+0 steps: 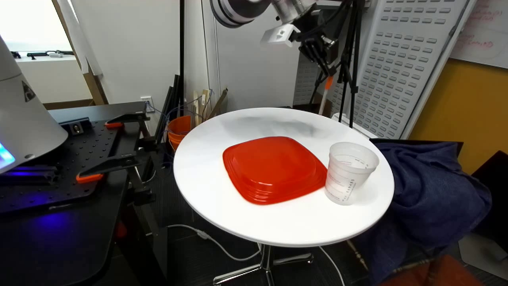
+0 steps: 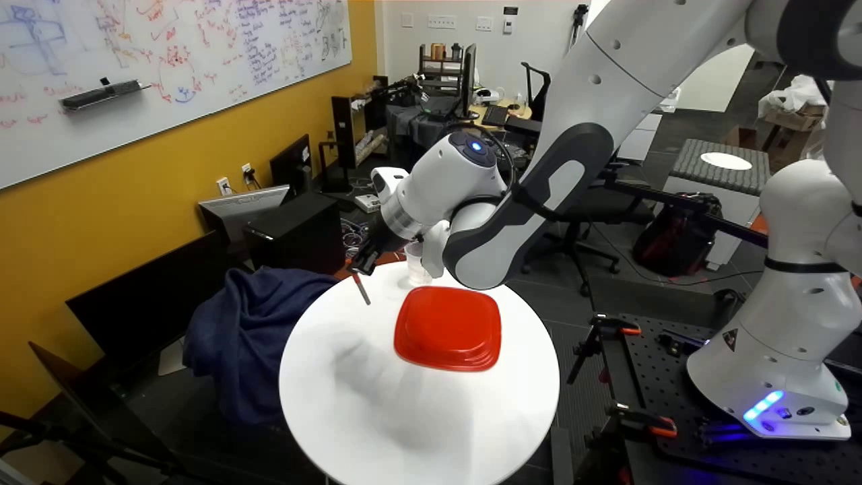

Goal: Remove the marker from the cup and put it on the table

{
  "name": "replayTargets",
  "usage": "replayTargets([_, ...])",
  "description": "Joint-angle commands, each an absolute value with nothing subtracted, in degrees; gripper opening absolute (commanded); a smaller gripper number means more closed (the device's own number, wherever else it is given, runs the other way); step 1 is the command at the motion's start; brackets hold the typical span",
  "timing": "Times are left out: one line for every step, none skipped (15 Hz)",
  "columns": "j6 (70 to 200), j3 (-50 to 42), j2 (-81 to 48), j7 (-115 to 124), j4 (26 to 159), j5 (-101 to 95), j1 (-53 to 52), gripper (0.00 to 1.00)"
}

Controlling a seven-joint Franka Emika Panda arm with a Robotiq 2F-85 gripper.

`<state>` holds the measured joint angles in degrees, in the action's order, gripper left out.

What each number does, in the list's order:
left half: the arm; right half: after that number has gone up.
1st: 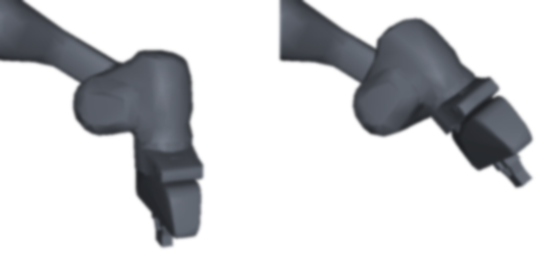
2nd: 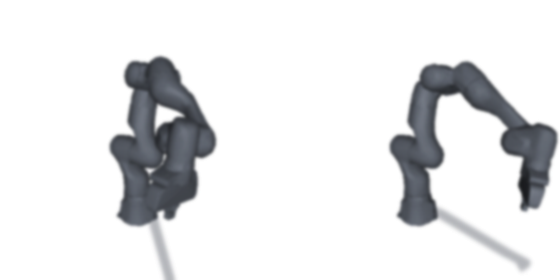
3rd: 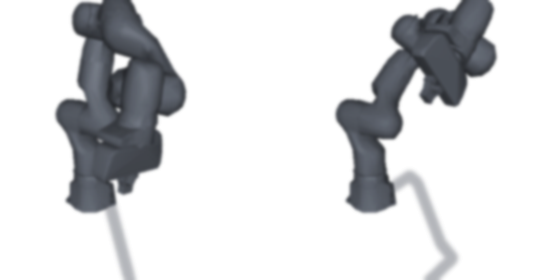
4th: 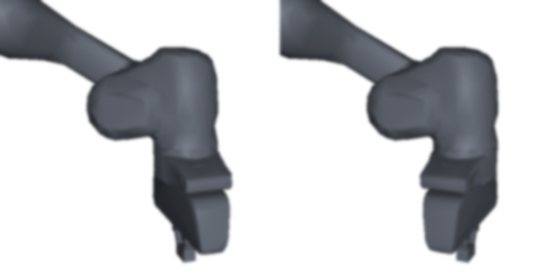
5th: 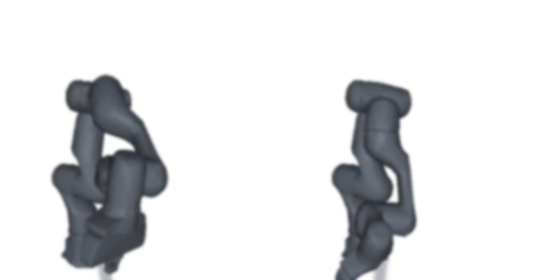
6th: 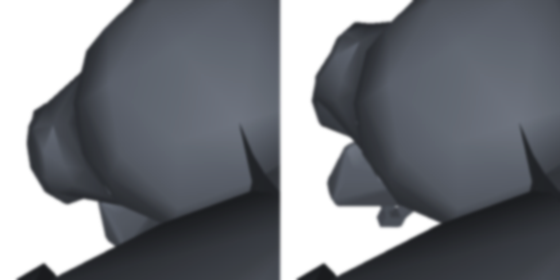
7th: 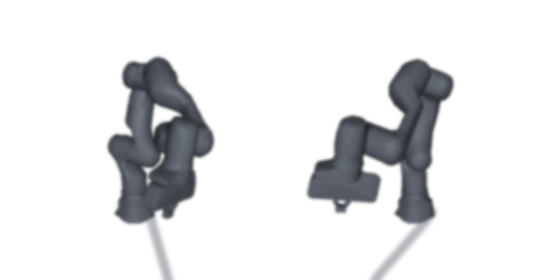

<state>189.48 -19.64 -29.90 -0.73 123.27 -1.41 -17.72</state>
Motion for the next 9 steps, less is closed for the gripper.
replayTargets([182.9, -17.2, -29.9, -0.5, 120.8, -1.4, -17.5, 0.05])
replayTargets([180.8, -15.9, -29.6, -0.8, 120.4, -1.5, -16.8, 0.05])
replayTargets([178.6, -14.3, -29.4, -0.7, 119.7, -2.2, -15.8, 0.05])
replayTargets([176.6, -13.1, -29.3, -0.6, 119.1, -2.6, -15.1, 0.05])
replayTargets([174.2, -11.4, -29.3, -0.7, 118.2, -2.8, -14.0, 0.05])
replayTargets([172.2, -10.0, -29.4, -0.7, 117.3, -2.9, -13.0, 0.05])
replayTargets([170.0, -8.0, -29.4, -1.2, 116.3, -2.9, -11.5, 0.05])
replayTargets([167.7, -6.1, -29.6, -1.6, 115.2, -2.6, -10.1, 0.05])
replayTargets([165.4, -4.2, -29.8, -2.2, 114.0, -2.3, -8.6, 0.05])
